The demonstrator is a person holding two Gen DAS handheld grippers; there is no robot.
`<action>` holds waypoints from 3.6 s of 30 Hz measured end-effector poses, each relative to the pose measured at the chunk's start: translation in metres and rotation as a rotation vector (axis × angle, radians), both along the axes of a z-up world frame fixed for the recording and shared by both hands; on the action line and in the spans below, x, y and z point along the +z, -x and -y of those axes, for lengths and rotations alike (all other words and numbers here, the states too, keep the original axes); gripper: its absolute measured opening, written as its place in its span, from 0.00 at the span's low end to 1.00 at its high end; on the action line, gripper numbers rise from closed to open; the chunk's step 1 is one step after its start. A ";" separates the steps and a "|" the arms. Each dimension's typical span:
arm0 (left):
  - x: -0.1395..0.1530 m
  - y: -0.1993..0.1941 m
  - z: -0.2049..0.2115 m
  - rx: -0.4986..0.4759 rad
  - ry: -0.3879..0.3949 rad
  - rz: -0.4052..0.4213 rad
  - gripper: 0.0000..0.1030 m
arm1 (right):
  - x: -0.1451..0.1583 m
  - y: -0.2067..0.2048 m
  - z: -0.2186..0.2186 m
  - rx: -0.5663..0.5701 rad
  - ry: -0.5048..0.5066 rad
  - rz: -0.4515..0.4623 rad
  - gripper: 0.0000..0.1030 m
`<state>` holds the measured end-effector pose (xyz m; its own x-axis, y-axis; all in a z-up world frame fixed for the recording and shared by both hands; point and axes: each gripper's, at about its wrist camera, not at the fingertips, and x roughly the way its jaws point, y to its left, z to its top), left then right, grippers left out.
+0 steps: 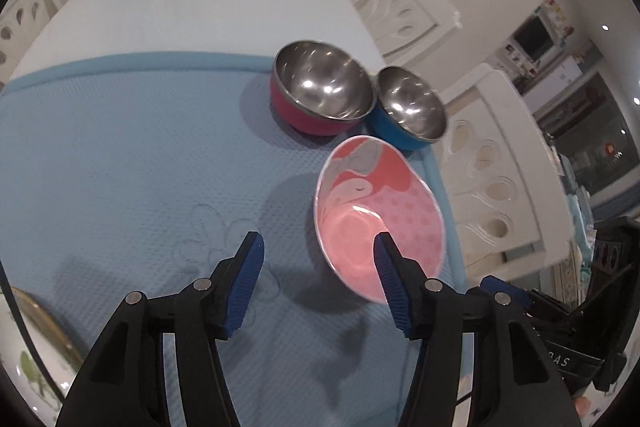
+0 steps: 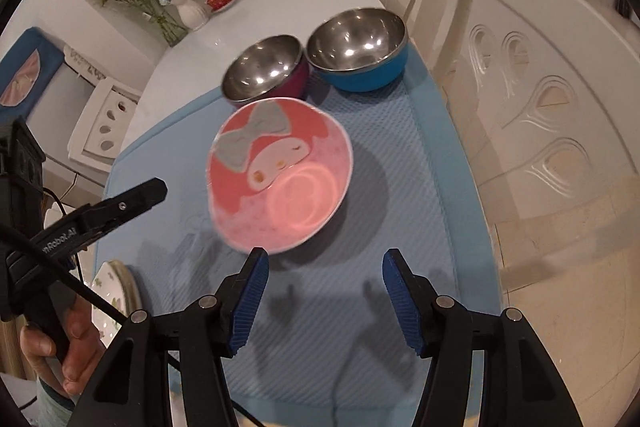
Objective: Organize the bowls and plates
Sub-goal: 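Move the left tool to the pink character bowl and grasp its rim, then carry the pink bowl with the left gripper and lower it onto the mat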
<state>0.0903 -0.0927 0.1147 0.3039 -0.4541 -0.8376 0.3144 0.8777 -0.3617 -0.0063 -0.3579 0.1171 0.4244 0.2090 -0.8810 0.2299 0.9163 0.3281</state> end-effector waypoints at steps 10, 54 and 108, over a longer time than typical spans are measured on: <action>-0.043 -0.024 0.031 0.014 -0.039 -0.085 0.37 | -0.051 -0.055 0.023 0.053 -0.024 -0.073 0.55; 0.033 0.086 -0.046 0.039 0.046 0.079 0.13 | 0.029 0.019 -0.089 0.173 0.059 0.050 0.19; 0.024 0.146 -0.097 0.016 0.036 0.101 0.16 | 0.032 0.082 -0.097 0.069 0.008 0.012 0.19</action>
